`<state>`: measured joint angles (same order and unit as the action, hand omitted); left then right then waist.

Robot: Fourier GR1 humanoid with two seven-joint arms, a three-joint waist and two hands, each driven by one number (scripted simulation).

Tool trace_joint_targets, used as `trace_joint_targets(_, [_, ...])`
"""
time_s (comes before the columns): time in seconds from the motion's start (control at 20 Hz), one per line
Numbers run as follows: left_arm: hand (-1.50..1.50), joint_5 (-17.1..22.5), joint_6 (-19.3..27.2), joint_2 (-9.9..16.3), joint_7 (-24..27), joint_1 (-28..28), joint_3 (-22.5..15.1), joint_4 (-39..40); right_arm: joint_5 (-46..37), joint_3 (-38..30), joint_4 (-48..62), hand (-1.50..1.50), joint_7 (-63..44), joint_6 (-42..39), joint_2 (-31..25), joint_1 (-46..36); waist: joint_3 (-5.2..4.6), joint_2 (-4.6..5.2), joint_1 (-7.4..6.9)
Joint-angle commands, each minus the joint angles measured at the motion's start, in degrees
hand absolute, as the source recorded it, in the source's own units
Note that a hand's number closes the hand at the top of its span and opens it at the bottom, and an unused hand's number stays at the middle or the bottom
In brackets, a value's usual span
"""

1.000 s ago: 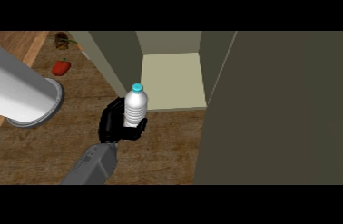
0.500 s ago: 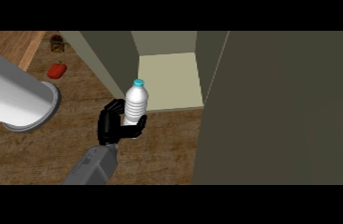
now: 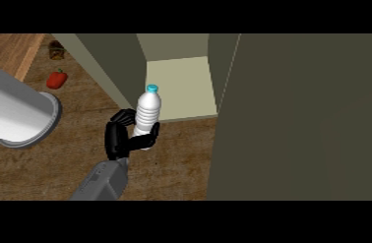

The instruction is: Pick up the bottled water, place it into the cabinet and close the cabinet

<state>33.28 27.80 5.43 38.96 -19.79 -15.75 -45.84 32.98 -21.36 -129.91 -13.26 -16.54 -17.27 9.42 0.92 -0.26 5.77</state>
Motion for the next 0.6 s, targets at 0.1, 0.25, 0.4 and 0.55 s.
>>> trace_joint_targets(0.1, [1.5,-2.64,4.96,-4.15,-8.08,-17.0,-3.13,2.83,2.42,-1.23,1.18,-1.5,-0.23,-1.11,-1.51,-1.09,-0.85,1.34,3.08])
trace_joint_targets(0.25, [1.5,-2.47,6.24,-3.21,-7.8,-15.64,-2.96,4.17,4.88,-3.18,2.93,-1.5,0.51,-1.98,-2.26,-1.65,-0.85,1.64,3.77])
trace_joint_targets(0.4, [1.5,-2.05,7.68,-2.04,-7.58,-16.26,-2.26,3.61,4.68,-2.95,3.51,-1.5,0.17,-2.3,-2.81,-2.03,-0.89,1.88,4.05])
trace_joint_targets(0.55, [1.5,-1.5,8.23,-3.64,-5.76,-15.37,-2.45,2.94,5.45,-2.9,3.5,-1.5,-0.22,-2.08,-2.92,-2.46,-1.01,1.97,4.31])
